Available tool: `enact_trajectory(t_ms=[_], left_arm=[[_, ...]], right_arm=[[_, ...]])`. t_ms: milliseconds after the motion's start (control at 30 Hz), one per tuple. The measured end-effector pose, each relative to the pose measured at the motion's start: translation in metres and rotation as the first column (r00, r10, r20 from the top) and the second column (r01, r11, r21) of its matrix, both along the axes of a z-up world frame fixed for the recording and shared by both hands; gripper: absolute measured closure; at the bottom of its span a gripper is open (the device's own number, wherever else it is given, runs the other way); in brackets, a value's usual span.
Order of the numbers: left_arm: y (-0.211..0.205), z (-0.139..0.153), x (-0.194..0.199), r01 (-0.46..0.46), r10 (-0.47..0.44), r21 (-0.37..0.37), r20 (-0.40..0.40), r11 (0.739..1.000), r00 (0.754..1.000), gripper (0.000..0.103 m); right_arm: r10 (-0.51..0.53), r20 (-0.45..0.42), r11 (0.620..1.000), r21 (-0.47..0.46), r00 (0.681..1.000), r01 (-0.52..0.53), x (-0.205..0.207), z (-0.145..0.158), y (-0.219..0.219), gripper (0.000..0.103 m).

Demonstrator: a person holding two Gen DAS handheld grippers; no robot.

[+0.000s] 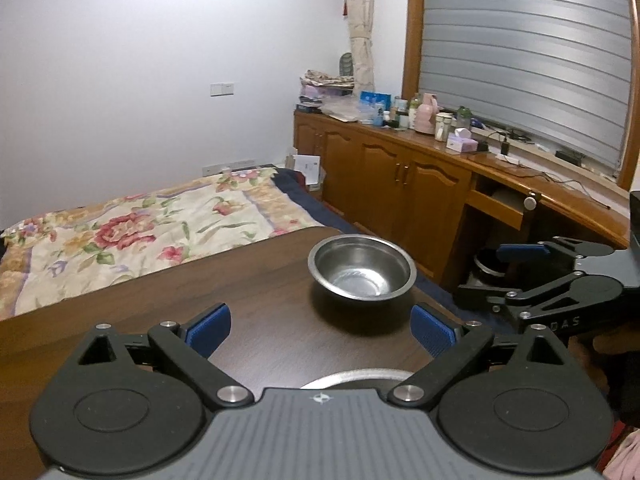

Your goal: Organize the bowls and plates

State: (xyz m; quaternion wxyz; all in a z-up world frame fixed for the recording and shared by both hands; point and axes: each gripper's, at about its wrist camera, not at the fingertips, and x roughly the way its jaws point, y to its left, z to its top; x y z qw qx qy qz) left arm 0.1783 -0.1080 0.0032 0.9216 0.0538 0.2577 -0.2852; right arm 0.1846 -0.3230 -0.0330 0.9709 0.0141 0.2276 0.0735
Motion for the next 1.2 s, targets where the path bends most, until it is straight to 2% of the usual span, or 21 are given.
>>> enact_trajectory(t_ms=[267,500,567,600,900,1200], left_arm=[[-0.024,-0.006,0.032,0.026,-0.025,0.012,-0.021,1.000,0.999,0.009],[-0.038,-0.017,0.063,0.018,-0.017,0.006,-0.077,1.000,0.997,0.021],[-0.041,-0.021,0.071,0.016,-0.016,0.001,-0.098,1.000,0.995,0.024],[-0.043,-0.024,0.075,0.015,-0.015,0.002,-0.108,1.000,0.994,0.026],[-0.061,-0.038,0.104,0.024,-0.019,0.028,-0.158,0.999,0.987,0.041],[-0.074,-0.051,0.125,0.040,-0.030,0.047,-0.196,0.998,0.980,0.047]], right_arm=[[-0.019,-0.003,0.999,0.030,1.000,0.019,0.028,-0.007,-0.013,0.000],[-0.014,-0.029,0.998,0.053,0.999,0.016,0.053,-0.020,-0.018,0.001],[-0.012,-0.042,0.998,0.061,0.999,0.014,0.059,-0.025,-0.020,0.006],[-0.009,-0.051,0.998,0.066,0.999,0.013,0.063,-0.026,-0.022,0.016],[-0.004,-0.105,0.992,0.127,0.994,0.017,0.081,-0.039,-0.031,0.024],[0.013,-0.137,0.983,0.181,0.990,0.012,0.085,-0.044,-0.033,0.034]])
